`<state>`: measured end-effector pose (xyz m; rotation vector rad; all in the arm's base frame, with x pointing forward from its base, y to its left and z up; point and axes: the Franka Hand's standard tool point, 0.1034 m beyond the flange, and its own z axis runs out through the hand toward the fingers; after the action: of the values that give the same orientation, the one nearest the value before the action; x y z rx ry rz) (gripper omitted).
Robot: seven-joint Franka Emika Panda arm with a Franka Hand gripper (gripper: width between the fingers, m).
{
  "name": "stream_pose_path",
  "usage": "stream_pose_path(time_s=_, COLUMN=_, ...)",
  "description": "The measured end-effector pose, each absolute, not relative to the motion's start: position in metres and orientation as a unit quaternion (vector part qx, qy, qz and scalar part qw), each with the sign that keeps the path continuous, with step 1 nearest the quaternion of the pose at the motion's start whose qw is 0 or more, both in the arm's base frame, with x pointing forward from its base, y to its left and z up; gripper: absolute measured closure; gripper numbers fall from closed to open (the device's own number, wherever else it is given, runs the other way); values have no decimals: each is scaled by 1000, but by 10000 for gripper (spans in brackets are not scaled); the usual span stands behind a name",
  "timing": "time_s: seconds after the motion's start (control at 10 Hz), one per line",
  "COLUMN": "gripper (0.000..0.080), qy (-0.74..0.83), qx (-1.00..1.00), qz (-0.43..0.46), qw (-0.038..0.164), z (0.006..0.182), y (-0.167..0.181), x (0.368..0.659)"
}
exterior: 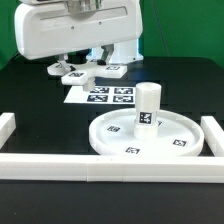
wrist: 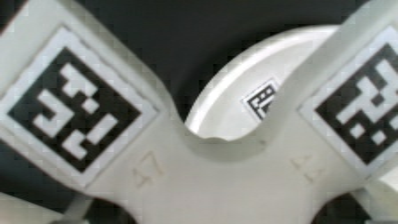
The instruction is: Assemble round table
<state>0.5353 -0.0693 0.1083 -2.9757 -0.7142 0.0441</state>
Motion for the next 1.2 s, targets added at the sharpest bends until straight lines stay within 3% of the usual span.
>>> stream_pose_path(time_s=0.3, gripper=351, qy=-232, qx=-972, qz=21, qw=42, z=110, y=-65, x=536)
stream_pose_path(time_s=0.5, gripper=351, qy=-240, qx=-969, qz=21, qw=48, z=143, y=-32, x=572)
stream_pose_path(time_s=0.6, gripper=351, qy=-221, qx=-974, qz=24, qw=41, z=153, y=-16, x=585)
stream_pose_path(time_s=1.1, gripper=351, qy=-223, qx=-974, qz=17, qw=36, z=153, y=-6, x=585)
stream_pose_path(time_s=1.2, gripper=351, qy=-217, qx=-976, qz=-6, qw=28, z=151, y=7, x=563)
